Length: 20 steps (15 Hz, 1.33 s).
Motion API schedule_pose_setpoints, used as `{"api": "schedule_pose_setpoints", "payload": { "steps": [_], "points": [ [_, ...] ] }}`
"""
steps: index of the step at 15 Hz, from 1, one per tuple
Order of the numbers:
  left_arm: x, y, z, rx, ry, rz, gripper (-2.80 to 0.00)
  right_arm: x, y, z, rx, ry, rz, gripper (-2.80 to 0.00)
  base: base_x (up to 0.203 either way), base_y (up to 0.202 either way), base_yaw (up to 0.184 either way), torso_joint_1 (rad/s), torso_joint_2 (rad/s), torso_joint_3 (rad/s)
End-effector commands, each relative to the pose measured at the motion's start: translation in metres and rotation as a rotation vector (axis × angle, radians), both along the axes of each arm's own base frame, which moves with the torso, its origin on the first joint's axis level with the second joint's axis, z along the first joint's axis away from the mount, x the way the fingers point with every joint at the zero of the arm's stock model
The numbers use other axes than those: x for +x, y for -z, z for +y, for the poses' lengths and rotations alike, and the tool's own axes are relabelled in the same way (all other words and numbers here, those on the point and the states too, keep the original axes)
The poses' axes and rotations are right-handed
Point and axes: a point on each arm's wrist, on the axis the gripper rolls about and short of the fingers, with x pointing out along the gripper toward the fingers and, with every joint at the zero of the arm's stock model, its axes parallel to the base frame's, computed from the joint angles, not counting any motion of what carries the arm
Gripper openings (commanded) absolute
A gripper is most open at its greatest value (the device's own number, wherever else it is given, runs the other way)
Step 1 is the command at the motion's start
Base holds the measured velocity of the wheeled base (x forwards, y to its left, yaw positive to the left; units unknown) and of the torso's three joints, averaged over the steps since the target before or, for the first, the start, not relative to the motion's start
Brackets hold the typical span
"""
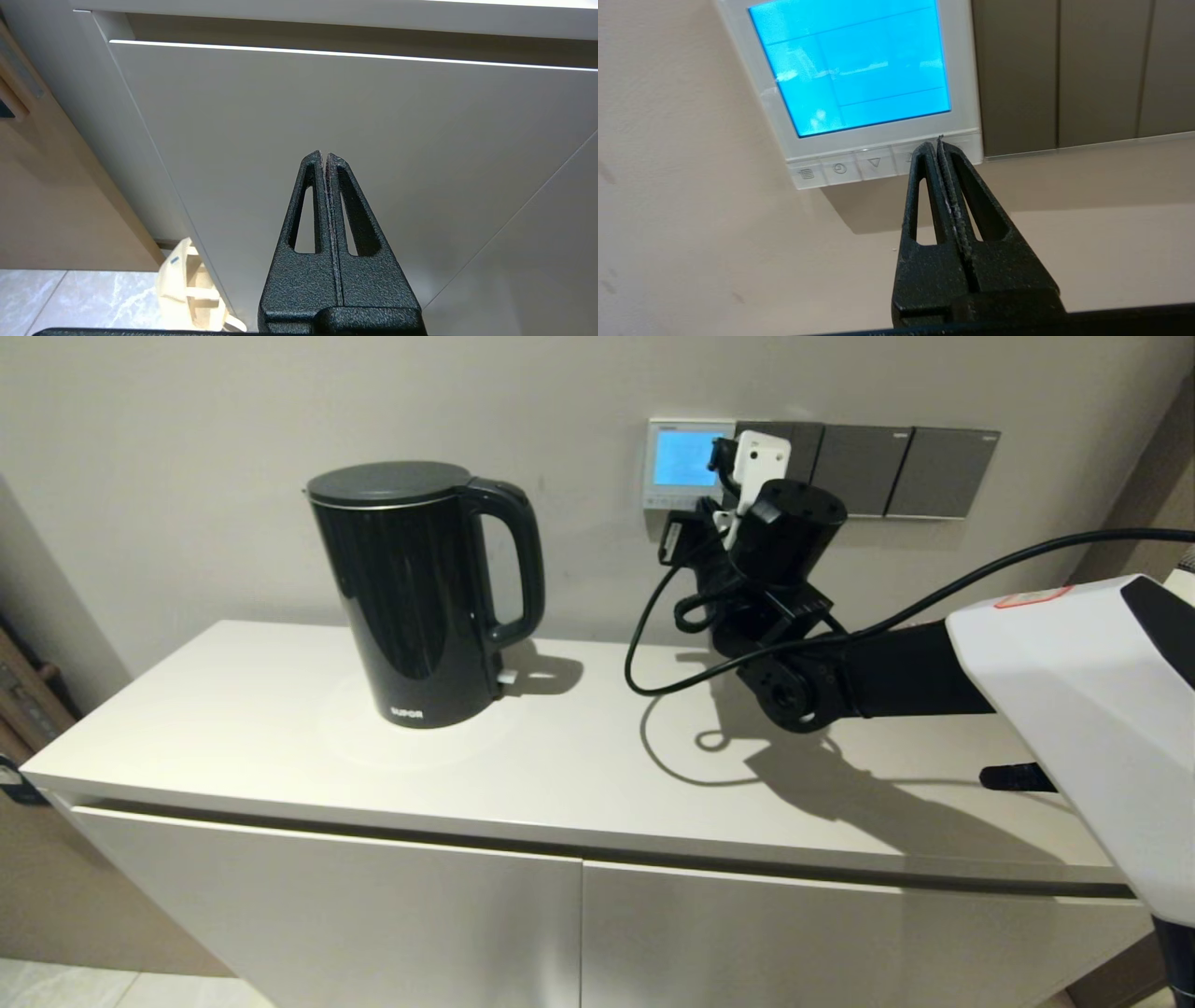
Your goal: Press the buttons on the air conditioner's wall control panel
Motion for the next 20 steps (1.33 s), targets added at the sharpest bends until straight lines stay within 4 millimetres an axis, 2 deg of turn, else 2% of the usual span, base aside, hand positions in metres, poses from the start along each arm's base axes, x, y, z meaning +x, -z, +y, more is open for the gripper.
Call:
{"api": "schedule_pose_setpoints", "payload": {
  "steps": [1,4,9,11,15,20],
  "points": [
    [0.0,0.0,0.0,0.0,0.0,0.001,-2.8,-0.005,-0.004,-0.001,0.005,0.003,-0.008,-2.8,0.0,0.0,0.0,0.0,0.0,0.0],
    [0.0,0.0,0.0,-0.001,0.0,0.0,-2.8,-0.02,-0.015,-0.003,-0.002,0.003,-0.043,-2.8,0.0,0.0,0.0,0.0,0.0,0.0],
    [0.0,0.0,0.0,0.0,0.0,0.0,-2.8,-0.065,-0.039,0.01,0.018,-0.061,-0.078,-2.8,0.0,0.0,0.0,0.0,0.0,0.0],
    [0.0,0.0,0.0,0.0,0.0,0.001,-2.8,-0.08,-0.05,0.003,0.033,-0.062,-0.091,-2.8,0.0,0.0,0.0,0.0,0.0,0.0],
    [0.0,0.0,0.0,0.0,0.0,0.001,-2.8,-0.113,-0.072,-0.025,0.054,-0.031,-0.101,-2.8,0.0,0.0,0.0,0.0,0.0,0.0],
    [0.0,0.0,0.0,0.0,0.0,0.001,-2.8,-0.164,-0.094,-0.083,0.054,0.065,-0.077,-2.8,0.0,0.0,0.0,0.0,0.0,0.0]
  ]
}}
